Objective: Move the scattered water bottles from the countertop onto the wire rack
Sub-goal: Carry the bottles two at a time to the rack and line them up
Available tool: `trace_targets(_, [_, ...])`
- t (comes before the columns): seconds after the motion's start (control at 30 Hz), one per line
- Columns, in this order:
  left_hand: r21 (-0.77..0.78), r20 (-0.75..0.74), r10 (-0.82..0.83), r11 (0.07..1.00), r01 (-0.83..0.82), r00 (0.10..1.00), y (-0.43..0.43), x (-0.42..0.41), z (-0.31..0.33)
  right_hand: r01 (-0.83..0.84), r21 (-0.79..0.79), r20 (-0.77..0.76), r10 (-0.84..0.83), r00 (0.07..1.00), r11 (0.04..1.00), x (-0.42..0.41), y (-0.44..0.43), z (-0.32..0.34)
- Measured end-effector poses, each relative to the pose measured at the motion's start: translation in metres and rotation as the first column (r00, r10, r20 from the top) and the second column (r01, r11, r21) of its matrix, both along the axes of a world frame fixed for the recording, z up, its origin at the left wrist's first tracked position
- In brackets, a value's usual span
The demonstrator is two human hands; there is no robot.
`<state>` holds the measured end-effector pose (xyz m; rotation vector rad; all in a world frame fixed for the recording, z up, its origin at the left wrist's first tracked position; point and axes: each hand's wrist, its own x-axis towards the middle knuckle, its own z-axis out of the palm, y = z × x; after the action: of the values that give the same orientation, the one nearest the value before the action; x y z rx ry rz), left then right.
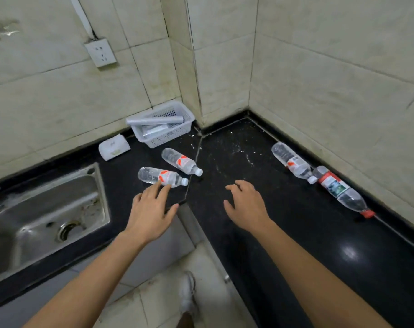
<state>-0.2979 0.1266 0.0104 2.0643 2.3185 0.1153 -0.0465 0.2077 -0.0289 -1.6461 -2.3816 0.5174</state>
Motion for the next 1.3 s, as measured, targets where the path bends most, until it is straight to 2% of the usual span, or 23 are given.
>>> trace_targets(0.17, [-0.085,0.036,-0.021,0.996,0.024,0.999,0.107,-0.082,-0.042,0.021,-0.064,0.045,-0.018,0.999,0.998,-0.076,0.079,-0.027])
trace_targets(0.33, [-0.269,0.084,-0.07,0.959,0.09,0.994,0.195,-0.149,-0.083,0.084,-0.253,0.103,-0.06,0.993,0.964,-0.15,0.147,-0.055])
trace_targets(0.53, [-0.483,0.077,-0.281,0.829,0.282,0.957,0.26,-0.194,-0.131,0.147,-0.451,0.153,-0.086,0.984,0.881,-0.212,0.195,-0.094])
trace_targets(0.63, [-0.539,0.121,-0.322,0.773,0.335,0.939,0.266,-0.202,-0.154,0.206,-0.472,0.203,-0.122,0.972,0.857,-0.223,0.204,-0.113])
trace_targets(0.87, [-0.518,0.187,-0.37,0.749,0.412,0.91,0.275,-0.207,-0.173,0.327,-0.421,0.339,-0.188,0.922,0.846,-0.212,0.209,-0.133])
trace_targets(0.97, [-0.513,0.239,-0.367,0.738,0.438,0.899,0.285,-0.205,-0.17,0.34,-0.422,0.288,-0.231,0.929,0.841,-0.198,0.199,-0.127])
trace_targets(1.13, [-0.414,0.37,-0.3,0.794,0.445,0.879,0.292,-0.191,-0.157,0.369,-0.416,0.239,-0.292,0.926,0.831,-0.152,0.194,-0.099])
trace_targets(1.3, [-0.333,0.541,-0.19,0.846,0.416,0.819,0.291,-0.158,-0.135,0.411,-0.407,0.114,-0.401,0.909,0.816,-0.093,0.183,-0.06])
